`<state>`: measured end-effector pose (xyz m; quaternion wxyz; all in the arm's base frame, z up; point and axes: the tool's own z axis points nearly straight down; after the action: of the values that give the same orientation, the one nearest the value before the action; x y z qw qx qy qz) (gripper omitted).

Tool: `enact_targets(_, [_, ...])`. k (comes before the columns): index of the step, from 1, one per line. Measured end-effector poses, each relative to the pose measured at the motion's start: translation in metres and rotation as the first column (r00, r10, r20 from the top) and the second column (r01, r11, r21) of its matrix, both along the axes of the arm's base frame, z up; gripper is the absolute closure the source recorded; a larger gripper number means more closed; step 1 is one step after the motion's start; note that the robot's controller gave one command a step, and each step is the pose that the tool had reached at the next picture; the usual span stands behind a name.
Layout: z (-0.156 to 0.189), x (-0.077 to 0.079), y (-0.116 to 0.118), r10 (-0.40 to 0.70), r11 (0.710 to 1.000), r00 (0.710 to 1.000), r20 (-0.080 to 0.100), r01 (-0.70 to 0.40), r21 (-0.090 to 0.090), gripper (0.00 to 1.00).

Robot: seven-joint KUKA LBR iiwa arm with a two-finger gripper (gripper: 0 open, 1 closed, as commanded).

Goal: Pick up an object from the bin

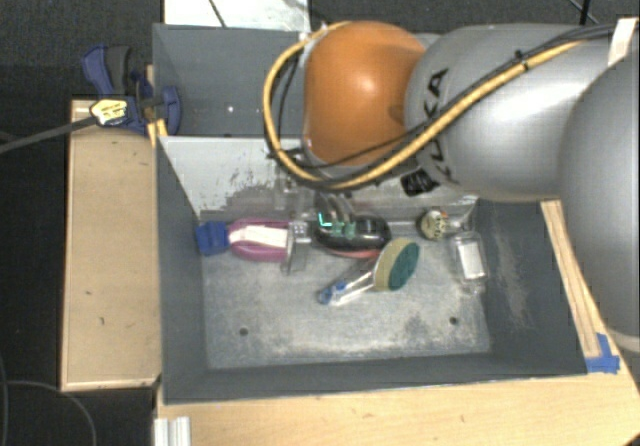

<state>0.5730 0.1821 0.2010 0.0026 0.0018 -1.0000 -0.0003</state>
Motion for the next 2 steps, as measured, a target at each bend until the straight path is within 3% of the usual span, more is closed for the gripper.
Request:
enact_targets(1, [-0.013, -0.034, -0.085, -0.092, 0.996, 0.996, 0.003, 0.092, -0.004, 0.00])
enact_targets(2, [-0.134, -0.048, -0.121, -0.089, 0.996, 0.996, -0.007, 0.089, -0.001, 0.00])
